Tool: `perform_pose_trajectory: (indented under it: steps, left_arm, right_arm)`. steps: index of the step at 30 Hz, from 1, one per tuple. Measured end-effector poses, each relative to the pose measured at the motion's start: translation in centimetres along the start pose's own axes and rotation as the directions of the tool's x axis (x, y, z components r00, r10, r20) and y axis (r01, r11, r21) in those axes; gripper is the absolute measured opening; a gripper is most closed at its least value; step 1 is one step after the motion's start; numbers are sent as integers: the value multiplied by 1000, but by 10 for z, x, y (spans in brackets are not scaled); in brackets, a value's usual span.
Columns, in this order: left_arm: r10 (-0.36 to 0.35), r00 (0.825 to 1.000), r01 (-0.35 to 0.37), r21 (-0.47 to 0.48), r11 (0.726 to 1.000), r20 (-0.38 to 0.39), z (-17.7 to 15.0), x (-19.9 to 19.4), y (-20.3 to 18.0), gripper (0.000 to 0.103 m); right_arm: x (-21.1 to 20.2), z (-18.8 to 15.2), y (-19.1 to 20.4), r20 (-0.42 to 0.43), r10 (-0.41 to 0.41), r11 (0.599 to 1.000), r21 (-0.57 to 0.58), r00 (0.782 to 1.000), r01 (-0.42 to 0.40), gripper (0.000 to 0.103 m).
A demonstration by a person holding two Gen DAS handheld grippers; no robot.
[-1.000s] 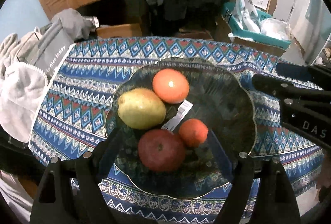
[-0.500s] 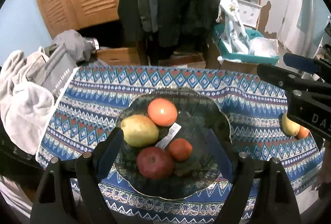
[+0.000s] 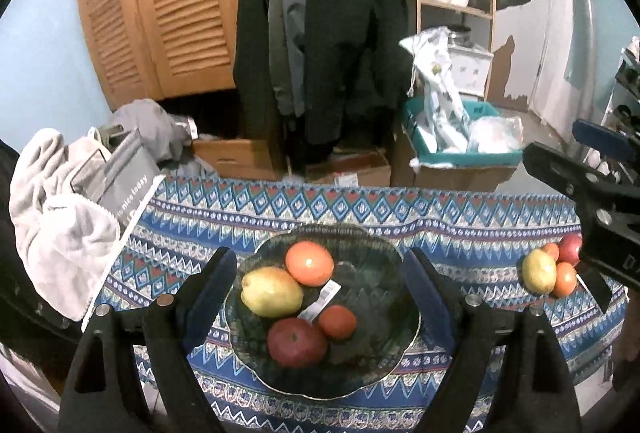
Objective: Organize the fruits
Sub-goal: 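Move both tools back from the bowl to the remaining fruit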
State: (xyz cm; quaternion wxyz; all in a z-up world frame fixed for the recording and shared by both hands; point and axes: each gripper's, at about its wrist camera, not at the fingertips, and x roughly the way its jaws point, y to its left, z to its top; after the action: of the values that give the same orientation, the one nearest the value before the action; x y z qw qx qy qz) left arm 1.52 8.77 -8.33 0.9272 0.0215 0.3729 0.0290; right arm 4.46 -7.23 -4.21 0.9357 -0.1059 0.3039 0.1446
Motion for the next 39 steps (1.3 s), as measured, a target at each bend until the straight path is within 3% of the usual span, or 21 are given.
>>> perform_pose_trajectory:
  steps: [12,18,39]
  left_arm:
    - [-22,995,22,5,1000,92,12,-26,-12,87]
    - [-49,989,49,5,999,138,17,-39,-21,92]
    - [-158,980,146,103,984,124,24,-37,-91,93]
  right_arm:
    - [-40,-2,-22,81,-23,1000,14,996,22,82]
    - [-56,-8,-37,112,-43,999,30,993,40,84]
    - [-77,-45,-109,75,-150,982,129,986,140,84]
